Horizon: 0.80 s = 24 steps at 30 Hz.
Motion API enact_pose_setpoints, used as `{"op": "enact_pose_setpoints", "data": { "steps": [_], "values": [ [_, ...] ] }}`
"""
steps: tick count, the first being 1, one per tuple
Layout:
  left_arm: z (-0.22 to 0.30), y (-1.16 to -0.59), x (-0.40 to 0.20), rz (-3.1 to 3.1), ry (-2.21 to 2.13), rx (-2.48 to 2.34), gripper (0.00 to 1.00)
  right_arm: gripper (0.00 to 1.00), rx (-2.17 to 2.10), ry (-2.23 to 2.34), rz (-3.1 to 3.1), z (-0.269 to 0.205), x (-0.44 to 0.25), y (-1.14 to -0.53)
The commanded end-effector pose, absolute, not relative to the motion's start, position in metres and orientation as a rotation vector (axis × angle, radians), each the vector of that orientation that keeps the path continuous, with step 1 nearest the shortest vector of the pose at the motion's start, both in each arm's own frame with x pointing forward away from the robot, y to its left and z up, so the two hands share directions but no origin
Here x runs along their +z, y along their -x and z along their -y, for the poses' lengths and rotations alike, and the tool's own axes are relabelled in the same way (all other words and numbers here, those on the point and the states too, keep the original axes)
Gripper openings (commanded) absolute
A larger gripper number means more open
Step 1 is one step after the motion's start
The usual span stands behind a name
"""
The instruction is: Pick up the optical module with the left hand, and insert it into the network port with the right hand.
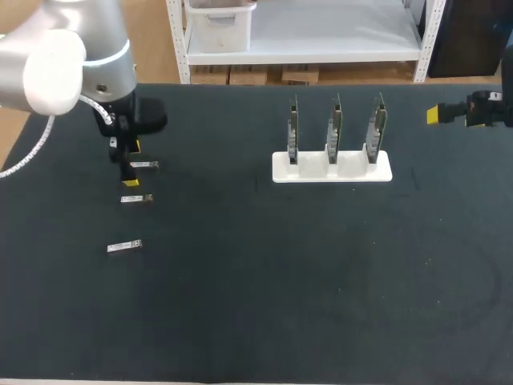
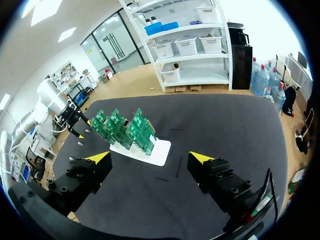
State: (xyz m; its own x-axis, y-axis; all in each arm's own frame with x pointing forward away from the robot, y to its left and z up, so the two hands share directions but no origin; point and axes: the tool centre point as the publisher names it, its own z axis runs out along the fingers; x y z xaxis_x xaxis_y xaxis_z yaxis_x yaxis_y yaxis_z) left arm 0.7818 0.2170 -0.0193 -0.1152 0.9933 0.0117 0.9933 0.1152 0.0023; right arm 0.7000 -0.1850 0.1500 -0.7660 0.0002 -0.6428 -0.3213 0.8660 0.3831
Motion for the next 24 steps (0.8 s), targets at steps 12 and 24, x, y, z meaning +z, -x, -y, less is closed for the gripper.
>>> {"op": "enact_pose_setpoints", "data": {
  "steps": [12,24],
  "values": [
    [-0.217,-0.783,-0.021,2.331,2.088,0.008,0.00,1.00,0.636,0.231,-2.374,0.185,0.150,-0.700],
    [-0.214,-0.790,-0.006,2.460,1.981,0.142,0.00,1.00,0.636,0.231,-2.374,0.185,0.150,-0.700]
  ]
}}
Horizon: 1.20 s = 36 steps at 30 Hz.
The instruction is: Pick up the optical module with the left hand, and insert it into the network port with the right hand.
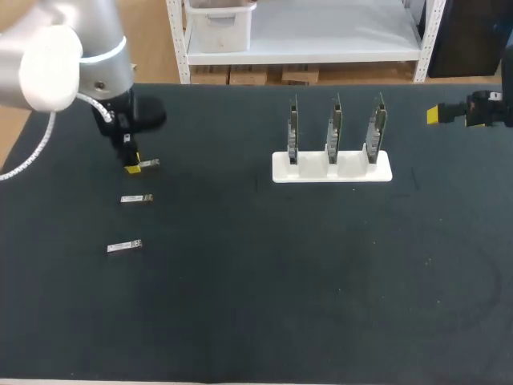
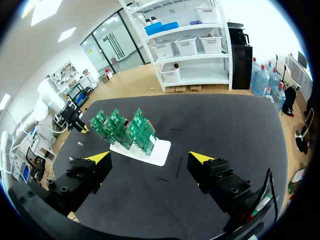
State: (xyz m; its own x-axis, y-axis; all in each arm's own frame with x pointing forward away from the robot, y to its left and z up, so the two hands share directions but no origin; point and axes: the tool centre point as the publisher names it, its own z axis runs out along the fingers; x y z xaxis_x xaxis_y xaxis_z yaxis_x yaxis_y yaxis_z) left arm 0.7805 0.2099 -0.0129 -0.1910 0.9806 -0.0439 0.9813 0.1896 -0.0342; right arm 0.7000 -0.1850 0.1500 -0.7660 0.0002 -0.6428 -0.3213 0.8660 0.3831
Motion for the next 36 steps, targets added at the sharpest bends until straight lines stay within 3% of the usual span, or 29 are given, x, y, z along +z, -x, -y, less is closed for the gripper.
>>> {"op": "enact_pose_setpoints", "data": {
  "steps": [1,15,23,36],
  "values": [
    [-0.214,-0.792,-0.002,-2.443,-1.918,-0.174,0.00,1.00,0.636,0.231,-2.374,0.185,0.150,-0.700],
    [-0.173,-0.839,0.160,-1.990,-1.000,-0.947,0.00,1.00,0.636,0.231,-2.374,0.185,0.150,-0.700],
    [-0.129,-0.830,0.224,-1.647,-1.043,-1.085,0.00,1.00,0.636,0.231,-2.374,0.185,0.150,-0.700],
    [-0.052,-0.813,0.236,-1.445,-1.200,-1.152,0.00,1.00,0.636,0.231,-2.374,0.185,0.150,-0.700]
  ]
}}
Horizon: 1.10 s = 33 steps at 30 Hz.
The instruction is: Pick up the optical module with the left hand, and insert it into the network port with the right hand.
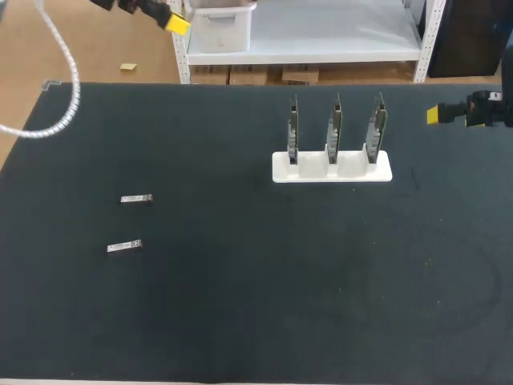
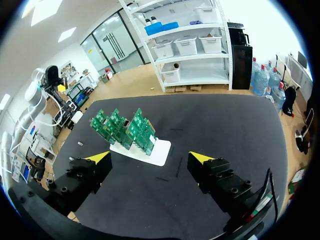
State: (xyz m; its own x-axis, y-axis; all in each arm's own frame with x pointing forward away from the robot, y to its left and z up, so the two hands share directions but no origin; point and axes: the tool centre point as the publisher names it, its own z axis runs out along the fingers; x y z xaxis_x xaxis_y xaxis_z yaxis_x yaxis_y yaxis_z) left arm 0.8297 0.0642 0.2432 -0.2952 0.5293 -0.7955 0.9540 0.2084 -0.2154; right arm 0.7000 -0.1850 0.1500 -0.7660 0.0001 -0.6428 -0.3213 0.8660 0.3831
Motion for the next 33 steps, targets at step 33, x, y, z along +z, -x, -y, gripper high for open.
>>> {"op": "enact_pose_setpoints", "data": {
  "steps": [33],
  "values": [
    [0.083,-0.796,0.206,-1.304,-1.208,-1.240,0.00,1.00,0.636,0.231,-2.374,0.185,0.150,-0.700]
  ]
}}
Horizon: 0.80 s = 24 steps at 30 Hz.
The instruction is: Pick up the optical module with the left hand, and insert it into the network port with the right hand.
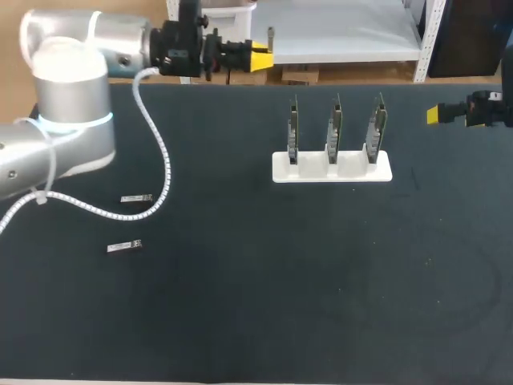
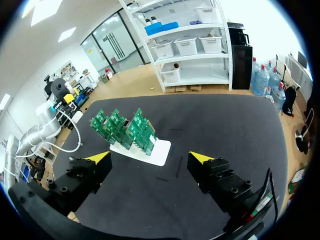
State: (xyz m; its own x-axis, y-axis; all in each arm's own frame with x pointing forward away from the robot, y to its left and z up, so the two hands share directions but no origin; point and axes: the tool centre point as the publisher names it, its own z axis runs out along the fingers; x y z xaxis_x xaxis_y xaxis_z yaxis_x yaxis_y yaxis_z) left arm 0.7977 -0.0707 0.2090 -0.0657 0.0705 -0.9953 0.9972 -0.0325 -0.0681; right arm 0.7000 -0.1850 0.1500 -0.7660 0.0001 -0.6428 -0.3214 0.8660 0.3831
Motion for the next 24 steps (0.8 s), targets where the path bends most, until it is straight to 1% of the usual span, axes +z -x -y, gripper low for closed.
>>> {"op": "enact_pose_setpoints", "data": {
  "steps": [1,9,24],
  "values": [
    [0.085,-0.795,0.205,-1.303,-1.200,-1.257,0.00,1.00,0.636,0.231,-2.374,0.185,0.150,-0.700],
    [0.104,-0.788,0.194,-1.316,-1.201,-1.260,0.00,1.00,0.636,0.231,-2.374,0.185,0.150,-0.700],
    [0.099,-0.770,0.187,-1.296,-1.238,-1.244,0.00,1.00,0.636,0.231,-2.374,0.185,0.150,-0.700]
  ]
}}
